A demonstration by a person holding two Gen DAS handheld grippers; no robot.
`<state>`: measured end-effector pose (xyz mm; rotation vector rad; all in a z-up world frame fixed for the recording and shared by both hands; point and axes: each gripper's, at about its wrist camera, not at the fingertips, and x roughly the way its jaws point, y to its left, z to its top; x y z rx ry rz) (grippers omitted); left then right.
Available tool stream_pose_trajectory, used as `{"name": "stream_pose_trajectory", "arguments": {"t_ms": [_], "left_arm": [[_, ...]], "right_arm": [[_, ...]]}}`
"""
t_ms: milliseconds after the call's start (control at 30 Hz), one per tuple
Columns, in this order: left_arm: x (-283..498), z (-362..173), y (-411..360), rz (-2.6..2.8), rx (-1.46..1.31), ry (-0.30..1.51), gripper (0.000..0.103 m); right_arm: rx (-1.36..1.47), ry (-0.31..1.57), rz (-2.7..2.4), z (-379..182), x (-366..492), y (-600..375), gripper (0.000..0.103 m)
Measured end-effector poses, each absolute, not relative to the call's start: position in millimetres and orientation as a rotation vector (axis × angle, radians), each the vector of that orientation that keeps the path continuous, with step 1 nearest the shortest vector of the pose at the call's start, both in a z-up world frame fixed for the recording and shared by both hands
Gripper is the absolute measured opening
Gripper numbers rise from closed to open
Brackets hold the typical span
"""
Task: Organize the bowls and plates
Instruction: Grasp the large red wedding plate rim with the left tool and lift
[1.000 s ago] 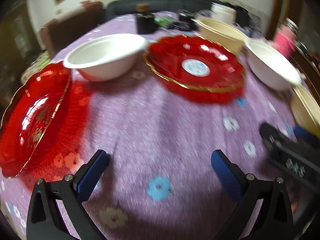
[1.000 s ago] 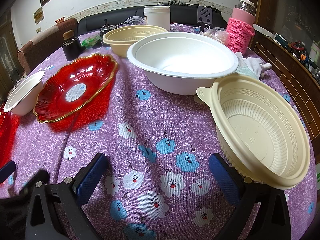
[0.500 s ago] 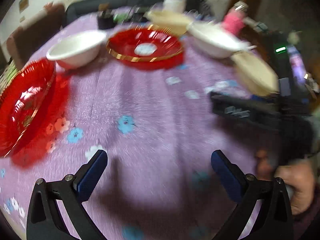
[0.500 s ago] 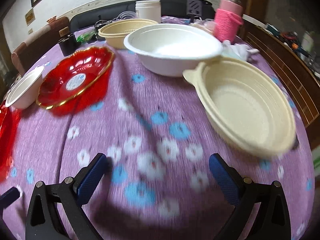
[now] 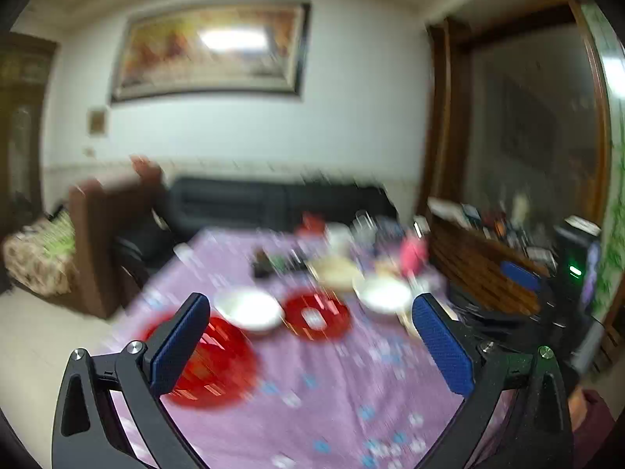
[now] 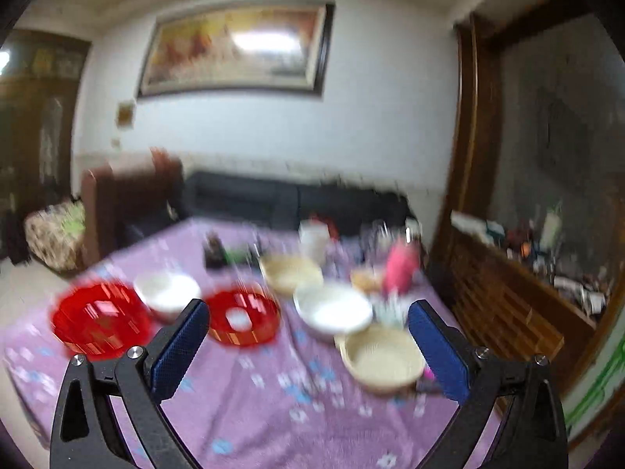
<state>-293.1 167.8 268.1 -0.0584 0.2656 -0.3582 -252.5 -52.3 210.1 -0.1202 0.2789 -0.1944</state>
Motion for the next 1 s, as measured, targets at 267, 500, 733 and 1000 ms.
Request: {"name": "stream_pose_trajectory", "arguments": {"t_ms": [267,500,733,1000], "left_arm": [[-301,388,272,-0.161,-0.117,0.163,0.103],[-276,366,310,-0.063,-0.116,0.173,0.103],[-174,256,314,-0.069,-0.109,0.397,0.103],[-59,123,328,-0.108,-0.201,0.739,0.103]], "right_arm": [[-0.085,0.076,-0.034,368,-278,-15,0.103],[0.026,0.231,0.173,386,-211,14,0.103],[0.060,0.532,0.197,212,-90,27,0.097],[0.182,0.877,0.292,56,-24,28,0.060]]}}
